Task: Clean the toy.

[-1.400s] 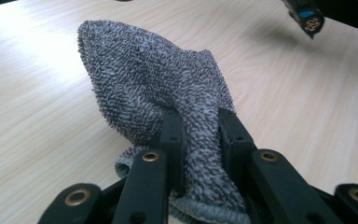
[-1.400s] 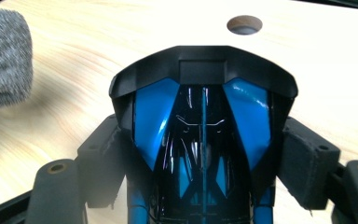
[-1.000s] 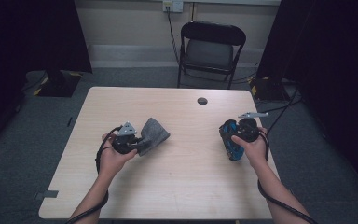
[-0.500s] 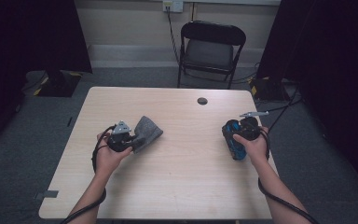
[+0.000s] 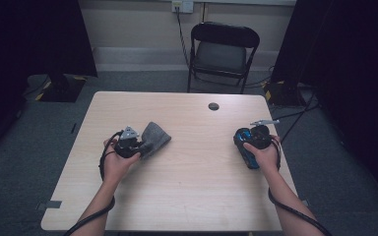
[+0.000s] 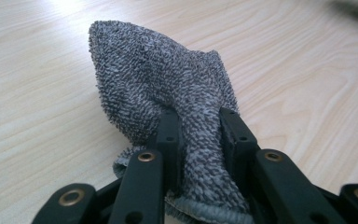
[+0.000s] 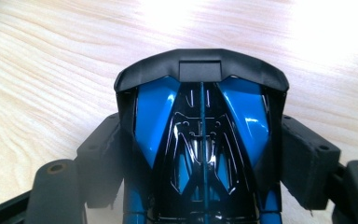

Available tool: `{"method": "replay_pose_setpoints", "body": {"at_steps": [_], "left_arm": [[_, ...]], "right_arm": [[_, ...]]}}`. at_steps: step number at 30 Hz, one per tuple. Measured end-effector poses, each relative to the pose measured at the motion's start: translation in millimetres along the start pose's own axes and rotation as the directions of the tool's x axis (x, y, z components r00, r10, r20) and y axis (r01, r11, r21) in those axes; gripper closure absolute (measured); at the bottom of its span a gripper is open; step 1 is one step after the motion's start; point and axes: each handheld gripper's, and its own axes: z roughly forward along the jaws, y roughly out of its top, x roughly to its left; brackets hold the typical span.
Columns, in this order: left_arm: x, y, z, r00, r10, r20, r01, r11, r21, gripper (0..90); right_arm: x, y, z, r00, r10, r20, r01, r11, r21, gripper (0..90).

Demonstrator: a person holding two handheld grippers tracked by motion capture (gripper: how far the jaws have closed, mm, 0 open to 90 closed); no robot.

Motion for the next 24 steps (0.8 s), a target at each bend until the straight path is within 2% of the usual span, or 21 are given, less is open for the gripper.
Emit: {"method": "replay_pose_setpoints", "body": {"at_steps": [5,6,12,15,18,20,24], "left_arm": [[1.2,-1.2,3.7,0.9999,-0.017,-0.003,0.017,0.9999,0.0,71.1],[2.0,-1.6,4.3,0.9995,-0.032,0.002,0.032,0.9995,-0.003,71.0],[4.1,-2.1,8.9,0.9978,-0.066,0.004,0.066,0.9978,-0.001,68.0],[4.7,-1.8,10.3,0.9977,-0.068,0.003,0.068,0.9977,0.003,66.8],[6.0,-2.1,12.2,0.9965,-0.083,-0.004,0.083,0.9965,-0.004,64.4],[6.3,-3.0,12.8,0.9956,-0.093,-0.005,0.093,0.9956,-0.012,62.0],[5.8,-2.9,13.2,0.9965,-0.081,-0.019,0.081,0.9966,-0.015,58.2]], "right_arm": [[0.5,-1.1,6.9,1.0,-0.007,0.003,0.007,1.0,0.006,25.2],[0.9,-1.2,8.0,1.0,-0.006,0.006,0.006,1.0,0.01,25.2],[3.1,-2.6,17.7,0.9989,-0.043,0.018,0.042,0.999,0.028,25.0],[4.2,-2.6,20.2,0.9985,-0.051,0.02,0.05,0.998,0.039,25.0],[8.0,-3.2,24.4,0.9958,-0.085,0.034,0.084,0.995,0.05,24.9],[8.0,-3.3,25.9,0.9955,-0.087,0.037,0.085,0.995,0.058,24.9],[10.6,-2.8,28.9,0.9916,-0.121,0.047,0.117,0.99,0.08,24.8]]}}
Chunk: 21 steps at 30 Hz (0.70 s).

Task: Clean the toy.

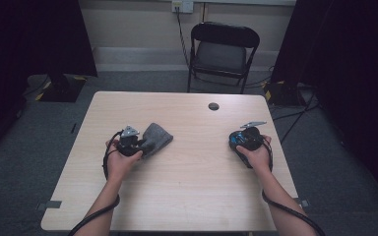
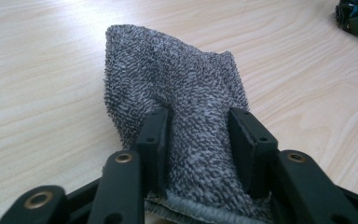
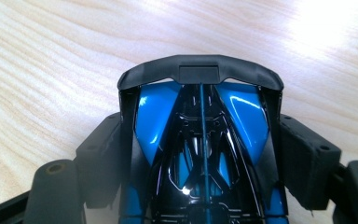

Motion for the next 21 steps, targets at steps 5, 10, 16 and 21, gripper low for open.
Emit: {"method": "replay_pose_setpoints", "body": {"at_steps": [5,10,16,21], "left_arm": [[-0.8,0.6,0.3,0.9999,0.008,-0.013,-0.008,1.0,-0.002,52.8],[-1.5,2.3,-0.2,0.9986,0.022,-0.048,-0.023,0.9996,-0.019,35.4],[-3.3,5.2,-4.0,0.9969,0.039,-0.069,-0.04,0.9991,-0.014,26.3],[-7.6,9.2,-6.7,0.9962,0.052,-0.07,-0.053,0.9986,-0.007,22.7]], "right_arm": [[1.7,0.2,1.0,0.9999,-0.014,0.005,0.014,1.0,-0.002,24.7],[1.1,0.7,1.2,0.9996,-0.029,0.004,0.029,1.0,-0.003,23.6],[1.0,3.0,-1.0,0.9991,-0.04,0.01,0.04,0.999,-0.019,20.1],[-0.4,5.7,-7.8,0.9995,-0.033,0.001,0.033,0.999,-0.037,17.6]]}}
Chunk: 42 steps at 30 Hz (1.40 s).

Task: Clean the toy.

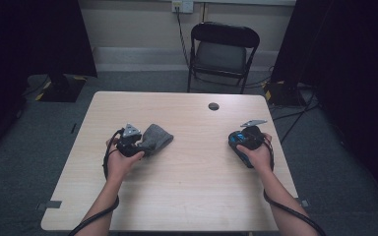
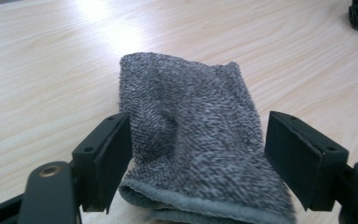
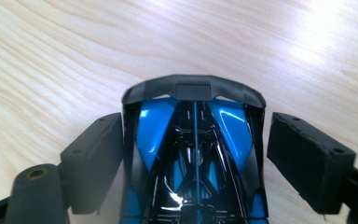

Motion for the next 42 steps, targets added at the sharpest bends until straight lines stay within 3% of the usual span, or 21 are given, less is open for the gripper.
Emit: {"method": "replay_pose_setpoints", "body": {"at_steps": [8,9,11,18,25,36,42], "left_arm": [[-9.3,5.2,-8.8,0.9993,-0.01,0.037,0.011,0.9999,-0.002,20.9],[-11.6,5.5,-10.4,0.999,-0.013,0.042,0.013,0.9999,-0.004,20.9],[-13.4,6.2,-12.3,0.9987,-0.017,0.047,0.018,0.9998,-0.007,20.9],[-19.9,11.2,-19.6,0.9981,-0.012,0.061,0.013,0.9998,-0.017,19.8],[-33.3,16.4,-23.2,0.9945,-0.009,0.105,0.011,0.9997,-0.02,17.0],[-46.2,19.8,-22.6,0.9864,-0.015,0.164,0.018,0.9997,-0.017,15.8],[-56.1,17.4,-20.7,0.9809,0.001,0.194,0.001,0.9999,-0.011,15.8]], "right_arm": [[2.7,2.9,-12.3,0.9995,0.014,-0.028,-0.014,1.0,-0.02,16.6],[3.7,2.9,-16.5,0.9983,0.037,-0.045,-0.038,0.999,-0.032,16.1],[5.0,3.6,-21.3,0.9976,0.039,-0.057,-0.041,0.999,-0.035,15.7],[9.6,6.0,-33.2,0.9968,0.024,-0.077,-0.029,0.998,-0.057,14.8],[21.7,8.5,-41.3,0.9948,0.008,-0.102,-0.015,0.997,-0.076,14.6],[40.3,8.6,-46.6,0.9885,-0.021,-0.15,0.004,0.994,-0.108,14.6],[50.7,7.5,-48.2,0.9843,-0.049,-0.169,0.03,0.993,-0.114,14.6]]}}
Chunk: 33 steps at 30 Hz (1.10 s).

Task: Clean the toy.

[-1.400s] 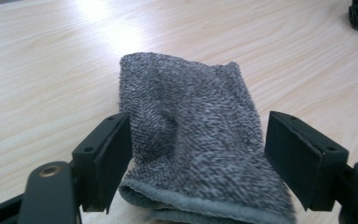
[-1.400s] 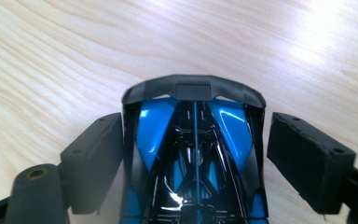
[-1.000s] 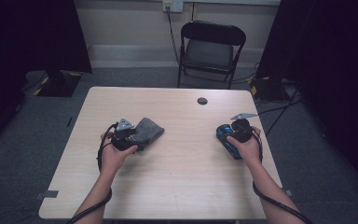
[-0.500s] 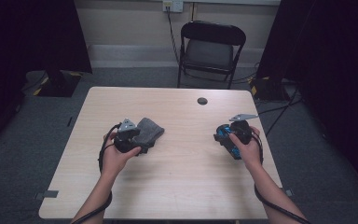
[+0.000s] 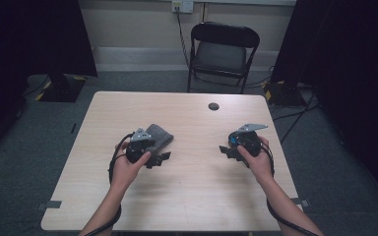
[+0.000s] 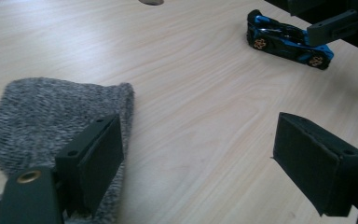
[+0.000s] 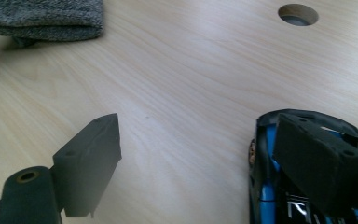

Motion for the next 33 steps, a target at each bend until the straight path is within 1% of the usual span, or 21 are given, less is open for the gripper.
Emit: {"method": "replay_pose_setpoints", "body": {"at_steps": [1,4,9,11,14,15,18,21,24,26,27,29,30,31,33], "left_arm": [[-3.6,-1.1,0.8,0.9999,0.005,0.013,-0.005,1.0,-0.002,15.8],[-9.3,-3.6,2.3,0.9993,0.02,0.031,-0.02,0.9997,0.011,15.8],[-17.8,-9.0,4.4,0.9984,0.034,0.045,-0.035,0.9992,0.019,15.8],[-20.8,-11.5,5.7,0.9973,0.04,0.061,-0.042,0.9989,0.024,15.8],[-23.9,-14.3,7.4,0.9964,0.045,0.072,-0.047,0.9985,0.028,15.8],[-26.7,-17.4,9.6,0.9954,0.045,0.085,-0.048,0.9983,0.033,15.8],[-28.9,-20.4,11.6,0.9944,0.053,0.092,-0.057,0.9975,0.042,15.8],[-32.7,-27.2,15.9,0.9925,0.065,0.103,-0.071,0.9956,0.061,15.8],[-35.6,-32.5,18.5,0.9911,0.071,0.112,-0.08,0.9936,0.079,15.8],[-36.7,-34.1,19.3,0.9907,0.072,0.115,-0.082,0.9933,0.082,15.8],[-38.2,-36.8,20.7,0.9902,0.076,0.117,-0.087,0.9921,0.09,15.9],[-39.7,-39.1,21.8,0.9887,0.091,0.12,-0.102,0.9901,0.096,15.8],[-39.7,-39.1,21.8,0.9887,0.091,0.12,-0.102,0.9901,0.096,15.9],[-41.8,-41.0,23.0,0.9882,0.082,0.13,-0.095,0.9908,0.096,15.8],[-44.6,-42.6,24.0,0.9862,0.085,0.142,-0.1,0.9894,0.105,15.8]], "right_arm": [[5.2,-0.7,0.3,0.9999,-0.012,-0.013,0.012,1.0,-0.004,14.6],[11.8,-2.1,0.7,0.999,-0.015,-0.042,0.015,1.0,-0.009,14.6],[23.4,-4.2,1.0,0.9969,-0.025,-0.074,0.024,0.999,-0.021,14.6],[27.3,-5.7,1.6,0.9955,-0.031,-0.09,0.029,0.999,-0.021,14.6],[30.9,-7.8,2.5,0.9945,-0.037,-0.098,0.036,0.999,-0.017,14.6],[34.4,-10.9,3.0,0.9934,-0.043,-0.106,0.042,0.999,-0.017,14.5],[37.4,-15.0,3.5,0.9923,-0.046,-0.115,0.045,0.999,-0.016,14.5],[39.9,-19.2,4.1,0.99,-0.049,-0.132,0.048,0.999,-0.014,14.6],[43.5,-23.3,4.0,0.9888,-0.058,-0.137,0.058,0.998,-0.009,14.6],[44.8,-24.7,4.2,0.9876,-0.06,-0.145,0.06,0.998,-0.007,14.6],[47.5,-27.2,4.7,0.9866,-0.072,-0.147,0.072,0.997,-0.003,14.6],[50.2,-29.6,5.0,0.9857,-0.079,-0.149,0.08,0.997,0.0,14.6],[51.2,-30.8,5.2,0.985,-0.079,-0.153,0.08,0.997,0.0,14.6],[52.5,-32.2,5.2,0.9841,-0.078,-0.16,0.079,0.997,0.0,14.6],[55.2,-34.7,5.5,0.9825,-0.085,-0.166,0.086,0.996,0.003,14.6]]}}
